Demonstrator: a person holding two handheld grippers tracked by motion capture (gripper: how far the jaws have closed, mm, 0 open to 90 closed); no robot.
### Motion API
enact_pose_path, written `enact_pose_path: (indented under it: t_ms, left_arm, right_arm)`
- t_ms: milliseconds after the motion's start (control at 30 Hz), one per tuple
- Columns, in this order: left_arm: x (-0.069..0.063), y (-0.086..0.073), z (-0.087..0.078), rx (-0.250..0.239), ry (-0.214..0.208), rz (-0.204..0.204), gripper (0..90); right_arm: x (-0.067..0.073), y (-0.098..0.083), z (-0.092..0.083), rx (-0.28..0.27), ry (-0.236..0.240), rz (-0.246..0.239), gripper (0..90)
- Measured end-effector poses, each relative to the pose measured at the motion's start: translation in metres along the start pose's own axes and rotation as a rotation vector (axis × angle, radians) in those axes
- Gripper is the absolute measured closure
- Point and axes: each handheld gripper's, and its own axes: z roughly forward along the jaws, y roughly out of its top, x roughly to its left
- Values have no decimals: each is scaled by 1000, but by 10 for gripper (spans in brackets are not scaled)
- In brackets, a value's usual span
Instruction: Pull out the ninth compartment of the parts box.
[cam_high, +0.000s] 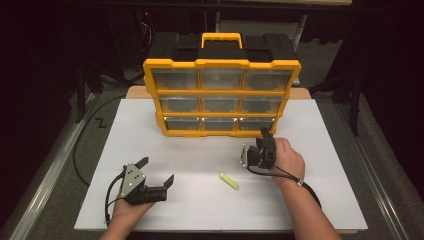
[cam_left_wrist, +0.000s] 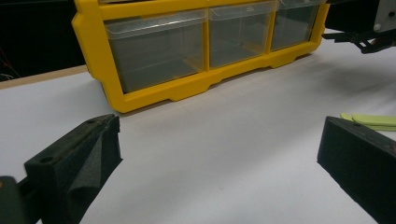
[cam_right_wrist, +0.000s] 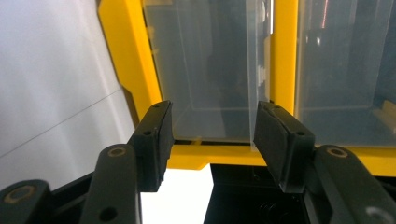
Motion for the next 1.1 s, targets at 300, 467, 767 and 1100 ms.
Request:
enact_pose_path:
  t_ms: [300,467,767,1100]
  left_arm:
    - [1,0,0,0,0,1,3]
    - [1,0,0,-4,7,-3,3]
    - [2,0,0,-4,8,-3,3]
    - [2,0,0,-5,4,-2,3]
  right_arm:
    - [-8,5,6,14,-3,5,553]
    - [-13,8,9,12,-22,8,581]
    - [-21,14,16,4,-38,-6,656]
    - [-19,18,24,-10,-68,-45,719]
